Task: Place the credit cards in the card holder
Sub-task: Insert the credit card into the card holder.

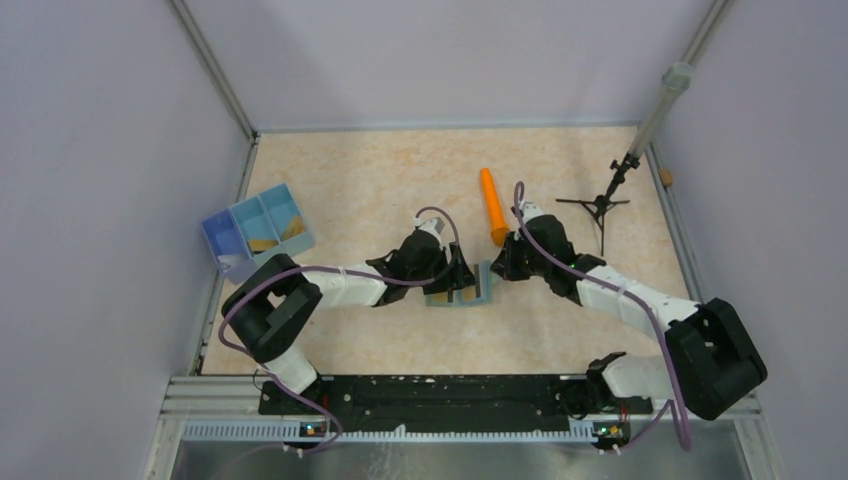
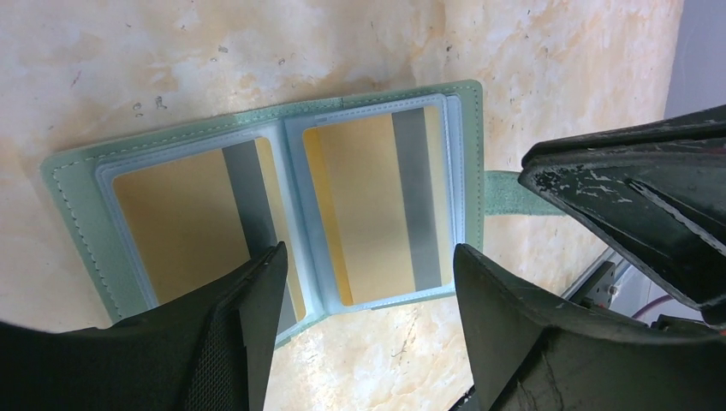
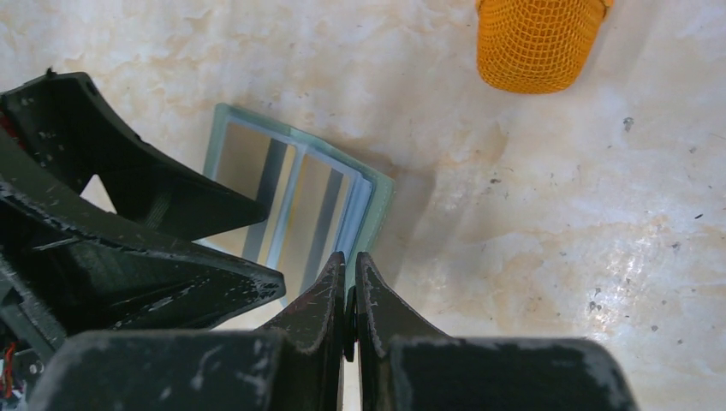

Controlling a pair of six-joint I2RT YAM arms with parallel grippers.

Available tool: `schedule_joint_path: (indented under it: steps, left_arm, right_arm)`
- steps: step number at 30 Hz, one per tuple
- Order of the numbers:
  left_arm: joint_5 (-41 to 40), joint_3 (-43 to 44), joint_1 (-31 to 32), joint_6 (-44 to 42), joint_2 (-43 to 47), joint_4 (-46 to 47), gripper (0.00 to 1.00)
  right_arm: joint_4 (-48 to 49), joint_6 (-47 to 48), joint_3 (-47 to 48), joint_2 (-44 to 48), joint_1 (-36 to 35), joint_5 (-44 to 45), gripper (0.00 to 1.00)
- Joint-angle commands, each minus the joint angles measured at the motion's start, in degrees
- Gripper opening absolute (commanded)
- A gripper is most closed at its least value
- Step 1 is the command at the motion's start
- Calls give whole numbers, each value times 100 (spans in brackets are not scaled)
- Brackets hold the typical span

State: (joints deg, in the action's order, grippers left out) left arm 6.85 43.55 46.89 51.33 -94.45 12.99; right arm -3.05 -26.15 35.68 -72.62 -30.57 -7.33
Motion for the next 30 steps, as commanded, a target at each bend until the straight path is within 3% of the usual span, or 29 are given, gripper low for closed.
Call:
schedule_joint_path:
  steps: [1, 24, 30]
  left_arm:
    - [61, 83, 18, -22, 176, 208, 76]
    - [38, 897, 193, -659, -354, -722, 79]
    - [-347, 1060, 284, -753, -396, -1173, 75]
  right_arm:
    - [9, -47, 249, 312, 48, -277, 0]
    - [-36, 45, 290, 347, 42, -400, 0]
    - [-68, 49, 282, 371, 37, -297, 0]
